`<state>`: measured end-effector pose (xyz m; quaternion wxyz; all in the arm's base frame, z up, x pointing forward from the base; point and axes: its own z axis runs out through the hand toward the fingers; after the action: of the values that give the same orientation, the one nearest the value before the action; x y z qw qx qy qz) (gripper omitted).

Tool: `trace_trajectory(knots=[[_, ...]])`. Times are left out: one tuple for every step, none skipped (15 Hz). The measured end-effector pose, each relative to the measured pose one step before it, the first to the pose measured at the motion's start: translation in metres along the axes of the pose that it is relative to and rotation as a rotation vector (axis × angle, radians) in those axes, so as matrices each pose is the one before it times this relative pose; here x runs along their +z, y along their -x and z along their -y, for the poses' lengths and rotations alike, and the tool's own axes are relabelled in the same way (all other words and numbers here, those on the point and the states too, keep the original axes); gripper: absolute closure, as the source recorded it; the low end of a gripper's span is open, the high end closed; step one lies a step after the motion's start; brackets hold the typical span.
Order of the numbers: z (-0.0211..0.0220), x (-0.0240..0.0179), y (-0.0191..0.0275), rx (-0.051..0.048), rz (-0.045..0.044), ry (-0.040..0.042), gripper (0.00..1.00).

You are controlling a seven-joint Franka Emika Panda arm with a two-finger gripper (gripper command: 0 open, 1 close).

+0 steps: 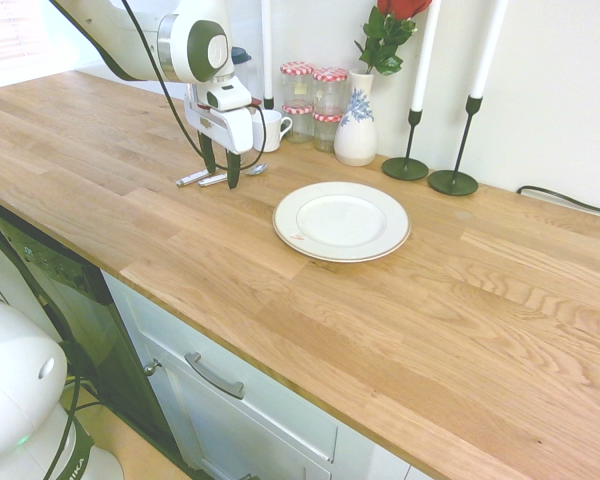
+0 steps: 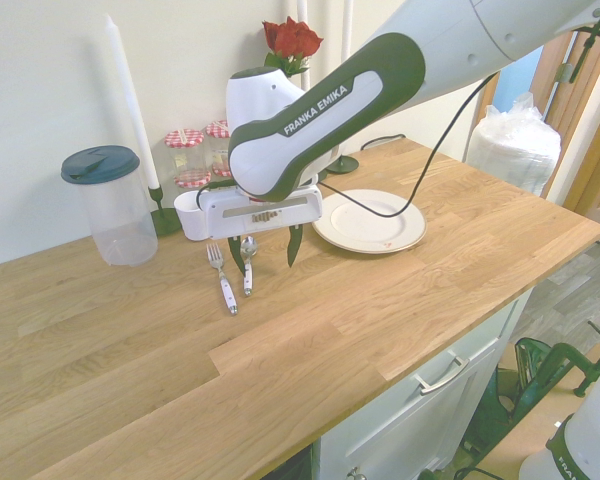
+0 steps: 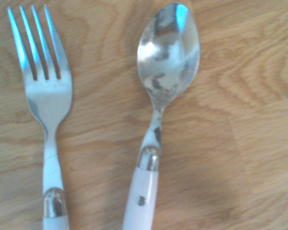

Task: Put the spoon into the plate

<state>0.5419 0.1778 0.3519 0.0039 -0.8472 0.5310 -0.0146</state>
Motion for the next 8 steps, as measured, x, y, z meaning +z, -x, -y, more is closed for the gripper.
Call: trace_trajectory(knots=[[0.0036,0.00115,-0.00102,0.00151,0.0003,0.00098,0.0],[0.00177,0.00095,-0.0019,0.00275,-0.0001,0.00085,1.0],[0.00073,0.00104,-0.00222,0.00371,-0.00026,0.00086,1.0],[-0.00006,0.00121,-0.0018,0.00318,-0.00004,0.00184,1.0],[-0.00007,0.00103,-0.00135,0.00221,0.00002,0.00164,1.0],[0.00043,0.00187,-0.00065,0.001,0.00076,0.00225,1.0],[0.00087,0.00279,-0.00009,-0.00002,0.00142,0.00325,1.0],[0.00161,0.00238,-0.0002,0.00005,0.00149,0.00227,1.0]])
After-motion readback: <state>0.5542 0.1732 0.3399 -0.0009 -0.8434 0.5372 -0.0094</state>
